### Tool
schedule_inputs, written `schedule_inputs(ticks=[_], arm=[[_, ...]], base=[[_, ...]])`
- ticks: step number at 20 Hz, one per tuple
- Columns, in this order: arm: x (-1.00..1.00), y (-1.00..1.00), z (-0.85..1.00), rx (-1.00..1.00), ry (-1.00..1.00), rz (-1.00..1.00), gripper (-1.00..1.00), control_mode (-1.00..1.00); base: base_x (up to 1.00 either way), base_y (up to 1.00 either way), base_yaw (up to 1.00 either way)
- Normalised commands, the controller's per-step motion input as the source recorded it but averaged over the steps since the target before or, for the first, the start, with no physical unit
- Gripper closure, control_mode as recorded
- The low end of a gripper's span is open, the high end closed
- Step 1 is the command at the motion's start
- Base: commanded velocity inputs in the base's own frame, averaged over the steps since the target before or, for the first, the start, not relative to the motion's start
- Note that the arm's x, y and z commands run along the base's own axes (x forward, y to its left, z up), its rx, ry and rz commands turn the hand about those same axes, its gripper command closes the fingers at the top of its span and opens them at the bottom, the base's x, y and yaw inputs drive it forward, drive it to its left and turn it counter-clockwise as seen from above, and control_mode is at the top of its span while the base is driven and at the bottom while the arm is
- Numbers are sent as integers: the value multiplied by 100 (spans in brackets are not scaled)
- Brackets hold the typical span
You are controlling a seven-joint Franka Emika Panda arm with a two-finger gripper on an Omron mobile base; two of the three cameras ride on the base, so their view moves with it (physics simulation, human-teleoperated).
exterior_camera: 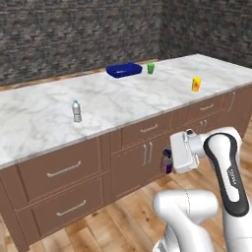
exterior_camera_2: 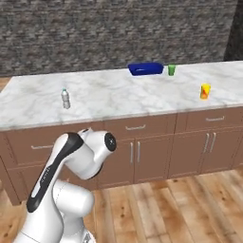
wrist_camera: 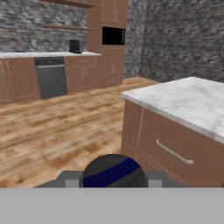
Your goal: Place the drinks on the dining counter in a tight cluster.
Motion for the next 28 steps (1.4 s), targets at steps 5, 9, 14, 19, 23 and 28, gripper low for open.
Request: schedule_inputs(ticks=[5,9,14,19,23,28], arm=[[0,0,0,0,0,0,100,100],[0,0,0,0,0,0,100,100],[0,0,0,0,0,0,100,100],[0,0,0,0,0,0,100,100],[0,0,0,0,0,0,100,100],[0,0,0,0,0,0,100,100]], base=[[90,-3,3],[80,-14,16],[54,-24,31],[53,-30,18],[60,-34,6],[60,-23,15]])
